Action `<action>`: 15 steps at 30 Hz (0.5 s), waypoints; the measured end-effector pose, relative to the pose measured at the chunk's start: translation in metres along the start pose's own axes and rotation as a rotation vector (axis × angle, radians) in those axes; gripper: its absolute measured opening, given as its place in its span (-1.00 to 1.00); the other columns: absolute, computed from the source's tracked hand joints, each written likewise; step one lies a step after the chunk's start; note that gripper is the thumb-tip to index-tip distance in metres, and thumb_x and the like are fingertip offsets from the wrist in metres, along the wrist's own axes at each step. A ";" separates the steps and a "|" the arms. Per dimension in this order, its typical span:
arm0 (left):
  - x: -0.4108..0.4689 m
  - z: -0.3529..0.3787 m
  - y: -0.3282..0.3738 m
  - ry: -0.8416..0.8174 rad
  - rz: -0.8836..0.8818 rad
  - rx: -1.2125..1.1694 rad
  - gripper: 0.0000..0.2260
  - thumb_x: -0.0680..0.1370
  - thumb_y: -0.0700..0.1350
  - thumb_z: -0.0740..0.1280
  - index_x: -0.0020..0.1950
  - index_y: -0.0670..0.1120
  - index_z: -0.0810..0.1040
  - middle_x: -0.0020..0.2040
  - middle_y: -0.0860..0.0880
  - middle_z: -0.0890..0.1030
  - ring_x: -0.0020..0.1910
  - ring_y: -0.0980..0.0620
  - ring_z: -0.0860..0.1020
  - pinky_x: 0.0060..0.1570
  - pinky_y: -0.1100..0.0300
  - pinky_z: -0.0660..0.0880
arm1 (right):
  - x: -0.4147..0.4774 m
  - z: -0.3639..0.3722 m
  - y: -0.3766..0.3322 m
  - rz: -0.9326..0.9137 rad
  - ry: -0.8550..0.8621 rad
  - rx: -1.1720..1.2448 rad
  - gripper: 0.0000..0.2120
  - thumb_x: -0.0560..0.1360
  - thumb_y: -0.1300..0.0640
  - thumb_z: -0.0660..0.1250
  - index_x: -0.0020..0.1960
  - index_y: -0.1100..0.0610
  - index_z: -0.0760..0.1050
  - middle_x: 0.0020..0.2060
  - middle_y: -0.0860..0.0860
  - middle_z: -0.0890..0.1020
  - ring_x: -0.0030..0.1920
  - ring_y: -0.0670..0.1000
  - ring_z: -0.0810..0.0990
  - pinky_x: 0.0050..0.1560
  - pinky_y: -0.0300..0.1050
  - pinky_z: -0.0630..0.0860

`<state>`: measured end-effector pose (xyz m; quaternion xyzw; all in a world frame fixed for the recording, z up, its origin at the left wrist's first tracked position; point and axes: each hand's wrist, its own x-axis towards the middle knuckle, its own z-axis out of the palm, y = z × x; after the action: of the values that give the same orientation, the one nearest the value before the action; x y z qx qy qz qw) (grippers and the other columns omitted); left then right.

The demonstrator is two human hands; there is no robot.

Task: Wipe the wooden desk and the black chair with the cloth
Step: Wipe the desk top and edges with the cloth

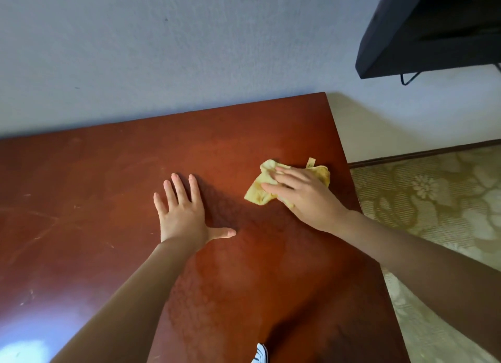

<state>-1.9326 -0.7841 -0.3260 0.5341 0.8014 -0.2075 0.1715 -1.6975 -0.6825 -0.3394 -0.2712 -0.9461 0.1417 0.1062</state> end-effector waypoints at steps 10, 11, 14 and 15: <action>-0.002 0.005 -0.006 0.096 0.019 -0.019 0.30 -0.02 0.65 -0.20 0.52 -0.12 -0.34 0.54 -0.23 -0.22 0.53 -0.21 -0.18 0.43 -0.19 -0.21 | 0.012 -0.034 0.074 0.369 0.027 0.038 -0.60 0.52 0.28 0.31 0.34 0.09 0.45 0.36 0.11 0.42 0.39 0.14 0.37 0.38 0.11 0.32; -0.002 0.006 -0.006 0.104 0.022 -0.010 0.30 -0.02 0.65 -0.21 0.52 -0.12 -0.33 0.54 -0.24 -0.21 0.53 -0.21 -0.17 0.43 -0.20 -0.21 | 0.020 -0.035 0.080 0.420 0.036 0.028 -0.61 0.55 0.25 0.28 0.36 0.07 0.43 0.39 0.09 0.40 0.40 0.12 0.35 0.37 0.08 0.32; -0.002 0.007 -0.005 0.124 0.029 0.005 0.29 -0.01 0.65 -0.22 0.52 -0.14 -0.33 0.54 -0.25 -0.20 0.53 -0.22 -0.15 0.43 -0.20 -0.20 | 0.048 -0.037 0.093 0.566 0.066 -0.018 -0.61 0.58 0.20 0.23 0.39 -0.01 0.39 0.41 0.04 0.38 0.38 0.11 0.37 0.26 0.05 0.41; -0.002 0.006 -0.005 0.128 0.031 0.002 0.29 -0.01 0.65 -0.22 0.52 -0.14 -0.33 0.54 -0.25 -0.20 0.53 -0.22 -0.15 0.44 -0.19 -0.20 | 0.058 -0.038 0.097 0.604 0.079 -0.024 -0.61 0.58 0.19 0.22 0.39 -0.02 0.39 0.39 0.04 0.41 0.34 0.12 0.40 0.21 0.04 0.43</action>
<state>-1.9362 -0.7907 -0.3295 0.5586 0.8023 -0.1713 0.1226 -1.6884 -0.5646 -0.3282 -0.5469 -0.8193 0.1449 0.0925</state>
